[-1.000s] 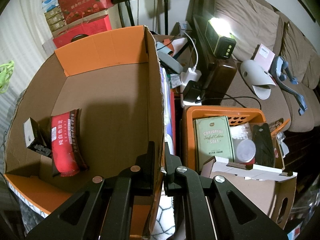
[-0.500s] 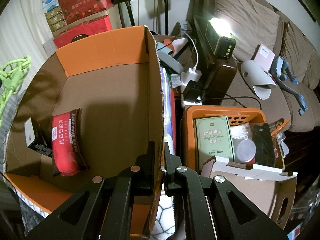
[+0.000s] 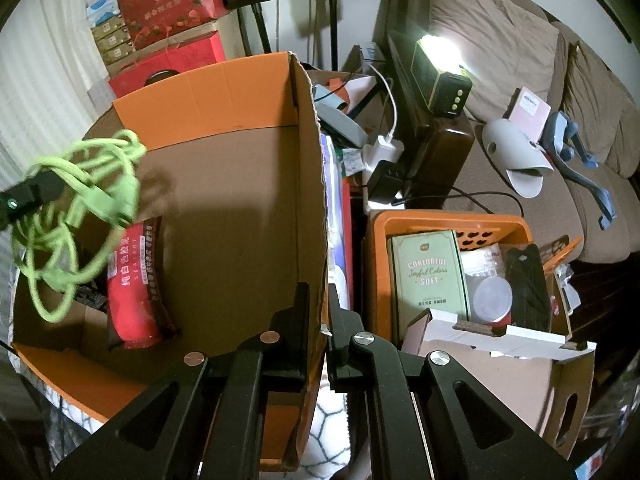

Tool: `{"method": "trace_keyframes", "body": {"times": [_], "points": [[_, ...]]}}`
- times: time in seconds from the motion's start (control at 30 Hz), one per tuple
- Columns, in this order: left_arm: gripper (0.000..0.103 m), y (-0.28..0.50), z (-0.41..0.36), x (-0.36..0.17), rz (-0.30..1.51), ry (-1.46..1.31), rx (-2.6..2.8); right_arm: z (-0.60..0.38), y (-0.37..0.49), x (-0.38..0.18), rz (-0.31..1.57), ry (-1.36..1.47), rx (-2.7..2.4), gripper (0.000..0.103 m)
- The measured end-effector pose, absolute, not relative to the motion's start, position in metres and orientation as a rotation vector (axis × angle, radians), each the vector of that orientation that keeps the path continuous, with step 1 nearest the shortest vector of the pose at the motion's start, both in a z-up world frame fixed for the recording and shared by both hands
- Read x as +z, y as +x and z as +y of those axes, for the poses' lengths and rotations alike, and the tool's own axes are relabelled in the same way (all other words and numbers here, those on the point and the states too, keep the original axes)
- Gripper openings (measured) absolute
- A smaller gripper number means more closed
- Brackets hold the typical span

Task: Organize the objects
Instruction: 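Carry the green cable with the left gripper and drop it into the box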

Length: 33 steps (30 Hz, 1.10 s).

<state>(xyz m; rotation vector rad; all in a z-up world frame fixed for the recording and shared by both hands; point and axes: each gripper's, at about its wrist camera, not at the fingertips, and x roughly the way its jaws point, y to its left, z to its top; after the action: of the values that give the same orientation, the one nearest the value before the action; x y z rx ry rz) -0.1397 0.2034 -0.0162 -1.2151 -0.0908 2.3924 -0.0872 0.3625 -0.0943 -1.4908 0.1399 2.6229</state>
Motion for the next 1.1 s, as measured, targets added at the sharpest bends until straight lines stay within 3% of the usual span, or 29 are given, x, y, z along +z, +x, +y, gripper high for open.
{"method": "trace_keyframes", "body": {"times": [0.7, 1.0, 1.1], "points": [[0.016, -0.126, 0.261, -0.049, 0.008, -1.303, 2.288, 0.362, -0.086, -0.094, 0.141, -1.490, 2.625, 0.006], [0.026, -0.124, 0.262, -0.049, 0.034, -1.302, 2.293, 0.363, -0.085, -0.094, 0.142, -1.491, 2.625, 0.006], [0.036, -0.123, 0.260, -0.045, 0.028, -1.287, 2.307, 0.362, -0.084, -0.094, 0.146, -1.489, 2.626, 0.006]]}}
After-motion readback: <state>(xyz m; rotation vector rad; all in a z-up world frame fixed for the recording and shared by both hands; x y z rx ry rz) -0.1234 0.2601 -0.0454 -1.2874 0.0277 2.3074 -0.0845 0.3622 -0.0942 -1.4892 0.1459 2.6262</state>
